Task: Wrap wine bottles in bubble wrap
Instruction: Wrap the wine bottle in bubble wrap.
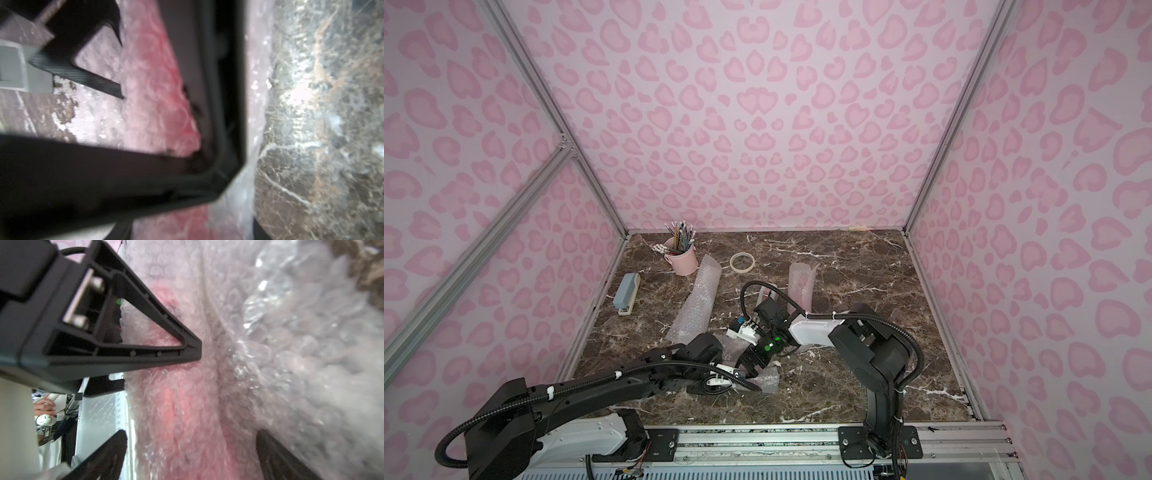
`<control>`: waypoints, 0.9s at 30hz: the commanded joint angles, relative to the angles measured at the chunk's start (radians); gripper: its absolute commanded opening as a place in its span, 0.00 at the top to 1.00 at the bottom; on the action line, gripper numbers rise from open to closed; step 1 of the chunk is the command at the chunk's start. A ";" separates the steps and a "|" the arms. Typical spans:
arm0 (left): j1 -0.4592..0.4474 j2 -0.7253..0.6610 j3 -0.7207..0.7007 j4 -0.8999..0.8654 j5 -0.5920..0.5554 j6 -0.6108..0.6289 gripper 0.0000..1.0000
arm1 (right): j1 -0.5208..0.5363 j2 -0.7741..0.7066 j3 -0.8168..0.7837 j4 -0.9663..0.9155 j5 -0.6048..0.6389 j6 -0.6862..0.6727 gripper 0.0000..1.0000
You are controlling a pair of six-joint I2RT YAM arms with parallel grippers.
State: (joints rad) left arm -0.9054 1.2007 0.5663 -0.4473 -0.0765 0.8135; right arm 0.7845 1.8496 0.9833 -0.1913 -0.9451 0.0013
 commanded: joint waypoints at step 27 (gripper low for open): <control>0.269 0.215 0.173 -0.208 0.524 -0.149 0.39 | 0.240 -0.961 -0.721 0.526 0.740 -0.524 0.03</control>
State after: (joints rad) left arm -0.6498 1.3987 0.7181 -0.6266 0.3386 0.6815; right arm 0.9390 0.8864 0.2939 0.2310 -0.4000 -0.3828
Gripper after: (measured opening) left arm 0.609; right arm 0.972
